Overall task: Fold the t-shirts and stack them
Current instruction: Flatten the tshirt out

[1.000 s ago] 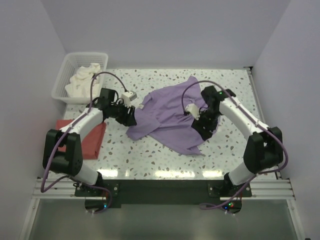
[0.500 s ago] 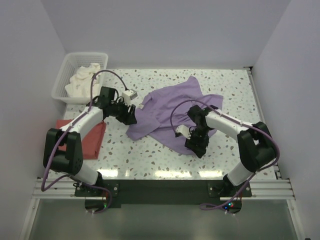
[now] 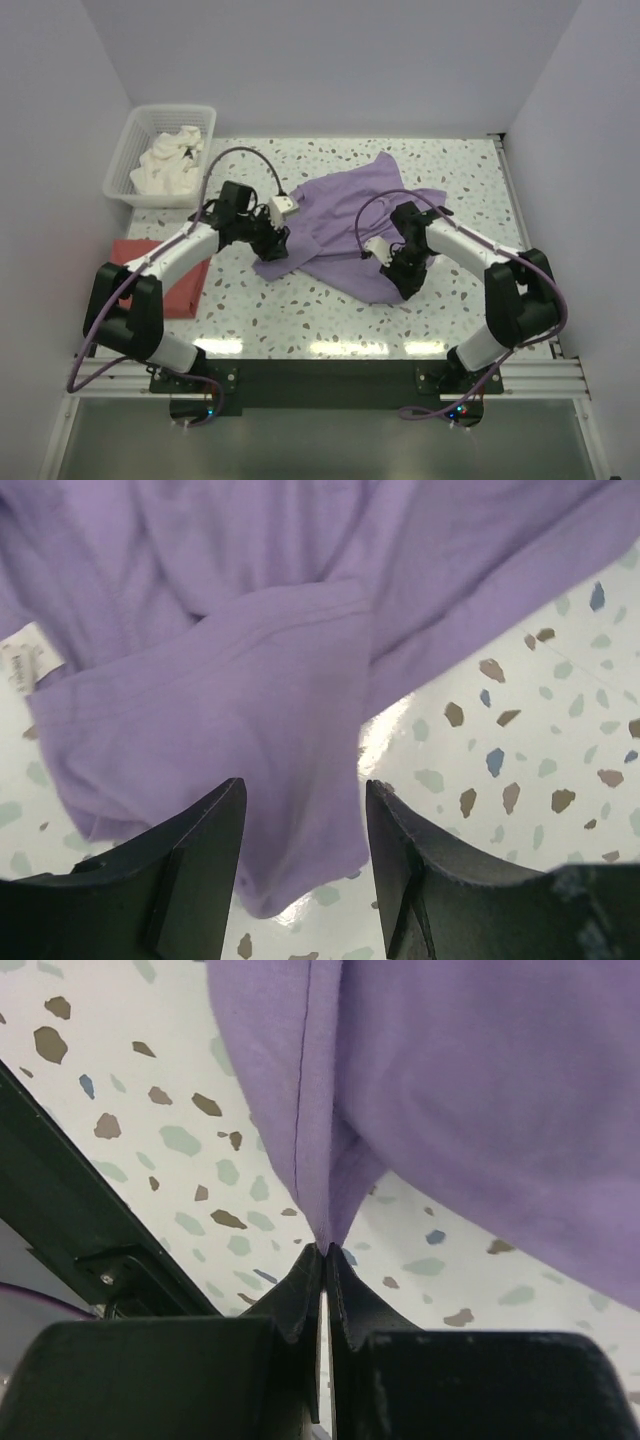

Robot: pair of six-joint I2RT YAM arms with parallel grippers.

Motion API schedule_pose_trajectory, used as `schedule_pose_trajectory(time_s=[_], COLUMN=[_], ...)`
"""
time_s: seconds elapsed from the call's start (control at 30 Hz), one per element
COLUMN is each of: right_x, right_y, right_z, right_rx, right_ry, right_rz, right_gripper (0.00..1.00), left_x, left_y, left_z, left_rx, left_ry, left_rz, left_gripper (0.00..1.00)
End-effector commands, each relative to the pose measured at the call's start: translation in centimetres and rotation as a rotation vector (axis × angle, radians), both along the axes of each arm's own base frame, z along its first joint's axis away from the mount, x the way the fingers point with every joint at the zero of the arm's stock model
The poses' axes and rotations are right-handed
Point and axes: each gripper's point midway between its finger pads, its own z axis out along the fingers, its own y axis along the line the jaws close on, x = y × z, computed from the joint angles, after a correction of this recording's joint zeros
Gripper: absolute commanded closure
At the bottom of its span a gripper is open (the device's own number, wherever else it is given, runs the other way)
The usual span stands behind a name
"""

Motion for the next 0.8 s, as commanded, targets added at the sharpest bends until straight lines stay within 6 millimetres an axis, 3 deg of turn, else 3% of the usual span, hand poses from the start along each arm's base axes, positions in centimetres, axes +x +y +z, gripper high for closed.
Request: schedule_pose_trajectory(time_s=[0.0,0.1,0.3,0.4,0.47,0.53,0.6,0.67,0.77], right_x=[1.3,1.3,2.1,2.4,2.7,3.0,3.2,3.7,4.1], right_y=[0.5,0.5,0.0,-0.4,-0.8,-1.5,-2.2,-3.3,-4.9], right_z=[2.1,2.3,2.8,3.0,3.0,3.0,3.1,3.4,4.1], right_rx=[0.049,0.05,0.05,0.037,0.029,0.01,0.002,-0.017,-0.033], right_ry=[-0.052,-0.046,-0.056,-0.07,-0.077,-0.086,-0.087,-0.097,-0.115], right_rz=[-0.026,-0.034,-0.059,-0.06,-0.063,-0.069,-0.08,-0.093,-0.111], right_gripper=[1.0,1.0,1.0,1.0,1.0,1.0,1.0,1.0,1.0], left_x=[-0.6,-1.1,-1.6,-1.4,-1.6,-1.5,-0.5,0.2,0.5], left_y=[-1.3,-2.3,-0.4,0.9,1.2,1.4,1.7,2.8,5.6], left_z=[-0.2,-2.3,-6.4,-7.5,-7.6,-6.7,-3.9,-0.6,2.4], left_rx=[0.079,0.156,0.321,0.391,0.409,0.389,0.295,0.217,0.158], left_ry=[-0.147,-0.147,-0.087,-0.09,-0.076,-0.068,-0.081,-0.102,-0.122], left_rz=[-0.093,-0.122,-0.098,-0.083,-0.086,-0.072,-0.024,0.031,0.094], left_gripper=[0.44,0.44,0.45,0.54,0.69,0.87,0.99,1.0,1.0])
